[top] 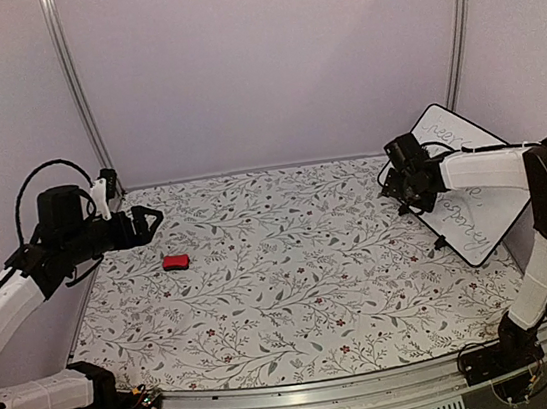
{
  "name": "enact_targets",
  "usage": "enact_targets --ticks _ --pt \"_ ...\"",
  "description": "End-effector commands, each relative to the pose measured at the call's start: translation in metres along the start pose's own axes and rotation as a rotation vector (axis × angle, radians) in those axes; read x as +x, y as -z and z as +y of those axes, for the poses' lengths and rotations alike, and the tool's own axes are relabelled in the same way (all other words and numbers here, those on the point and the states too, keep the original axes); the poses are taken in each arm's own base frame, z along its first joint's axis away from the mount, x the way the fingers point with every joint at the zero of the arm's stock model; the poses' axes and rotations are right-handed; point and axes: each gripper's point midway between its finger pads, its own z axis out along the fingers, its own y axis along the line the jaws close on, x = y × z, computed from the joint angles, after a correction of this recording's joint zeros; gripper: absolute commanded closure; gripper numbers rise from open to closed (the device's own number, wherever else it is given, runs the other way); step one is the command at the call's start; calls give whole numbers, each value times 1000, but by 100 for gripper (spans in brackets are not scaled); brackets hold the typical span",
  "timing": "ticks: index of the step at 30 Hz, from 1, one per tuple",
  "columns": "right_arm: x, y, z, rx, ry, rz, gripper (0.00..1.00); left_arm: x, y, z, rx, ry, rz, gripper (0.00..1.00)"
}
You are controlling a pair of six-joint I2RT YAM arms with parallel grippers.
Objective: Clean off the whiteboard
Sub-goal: Move the whiteboard to the center of the board.
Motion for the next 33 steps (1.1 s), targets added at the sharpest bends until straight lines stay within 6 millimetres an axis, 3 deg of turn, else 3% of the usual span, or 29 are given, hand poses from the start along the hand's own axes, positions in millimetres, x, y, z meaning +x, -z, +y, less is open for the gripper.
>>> enact_targets --ticks 1,15,33 --pt "-10 -14 9 63 -59 -48 15 -3 3 -7 21 -12 -5 0" --pt "16 -55 8 212 -62 -43 33 -1 3 -10 31 -14 -2 0" --pt "30 -74 1 276 -57 -25 40 -3 6 -12 41 -18 -10 0"
